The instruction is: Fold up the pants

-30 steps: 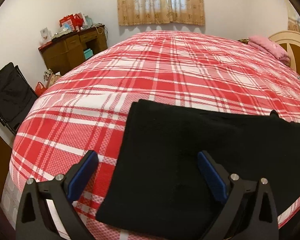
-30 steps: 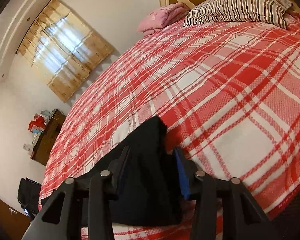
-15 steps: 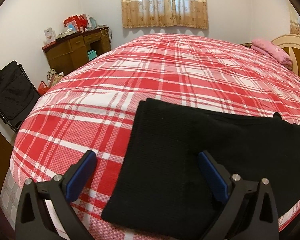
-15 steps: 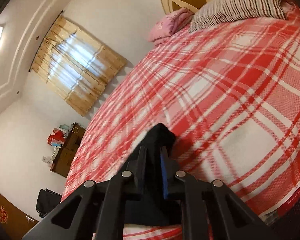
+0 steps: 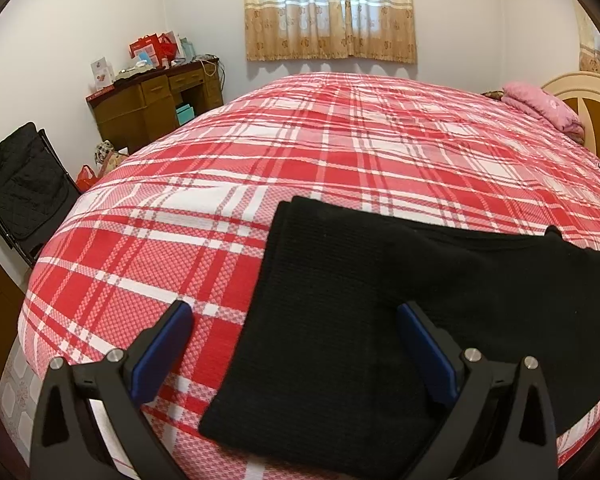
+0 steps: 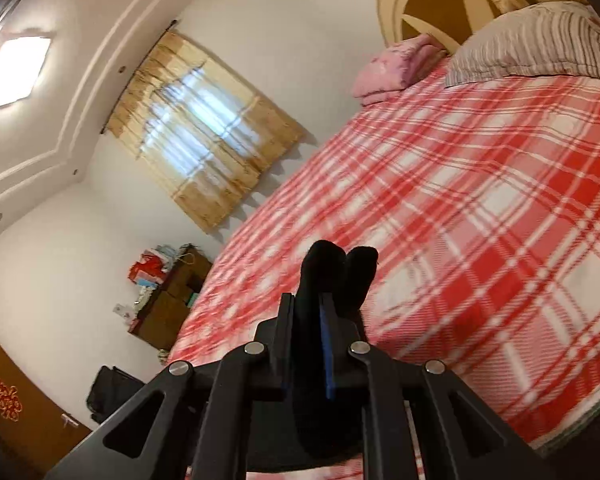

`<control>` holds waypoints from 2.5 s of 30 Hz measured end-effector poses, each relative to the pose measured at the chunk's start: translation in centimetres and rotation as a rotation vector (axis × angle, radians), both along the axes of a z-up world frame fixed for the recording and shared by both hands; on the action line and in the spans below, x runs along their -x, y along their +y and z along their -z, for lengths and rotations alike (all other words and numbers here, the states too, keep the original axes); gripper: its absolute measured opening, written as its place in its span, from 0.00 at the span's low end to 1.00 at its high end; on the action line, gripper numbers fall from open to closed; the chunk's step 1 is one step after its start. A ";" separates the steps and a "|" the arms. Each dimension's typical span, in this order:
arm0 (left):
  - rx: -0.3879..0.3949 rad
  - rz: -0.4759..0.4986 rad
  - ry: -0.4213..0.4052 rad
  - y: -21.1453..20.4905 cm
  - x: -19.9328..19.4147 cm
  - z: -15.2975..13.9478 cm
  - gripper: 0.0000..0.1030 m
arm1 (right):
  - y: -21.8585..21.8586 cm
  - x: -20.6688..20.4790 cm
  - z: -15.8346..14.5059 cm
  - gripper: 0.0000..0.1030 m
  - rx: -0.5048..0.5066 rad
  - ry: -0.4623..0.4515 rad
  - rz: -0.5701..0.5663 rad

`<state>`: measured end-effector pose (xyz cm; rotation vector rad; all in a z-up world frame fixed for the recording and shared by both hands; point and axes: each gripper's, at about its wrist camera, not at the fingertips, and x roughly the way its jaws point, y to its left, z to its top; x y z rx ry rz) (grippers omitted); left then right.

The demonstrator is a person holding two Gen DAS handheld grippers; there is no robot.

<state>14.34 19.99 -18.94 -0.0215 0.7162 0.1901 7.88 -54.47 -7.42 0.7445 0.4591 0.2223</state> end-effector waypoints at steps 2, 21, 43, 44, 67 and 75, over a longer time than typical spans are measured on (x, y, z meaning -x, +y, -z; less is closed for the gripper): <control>0.000 0.000 -0.002 0.0 0.0 0.0 1.00 | 1.2 -0.4 -0.4 0.11 -0.004 0.003 -0.019; -0.002 -0.003 -0.029 -0.3 0.2 0.2 1.00 | 14.1 -5.5 1.5 0.11 -0.015 0.075 -0.243; -0.002 -0.005 -0.042 -0.3 0.6 0.2 1.00 | 28.3 -9.6 8.8 0.11 0.071 0.212 -0.464; -0.002 -0.005 -0.042 -0.3 0.6 0.2 1.00 | 28.8 -9.7 9.6 0.11 0.081 0.227 -0.470; 0.089 0.310 -0.092 -10.8 1.6 -5.6 1.00 | 23.0 -6.1 10.0 0.71 0.216 0.223 -0.378; 0.048 0.569 0.013 -21.3 0.9 -3.8 1.00 | 29.1 -4.2 9.5 0.47 0.570 0.142 -0.540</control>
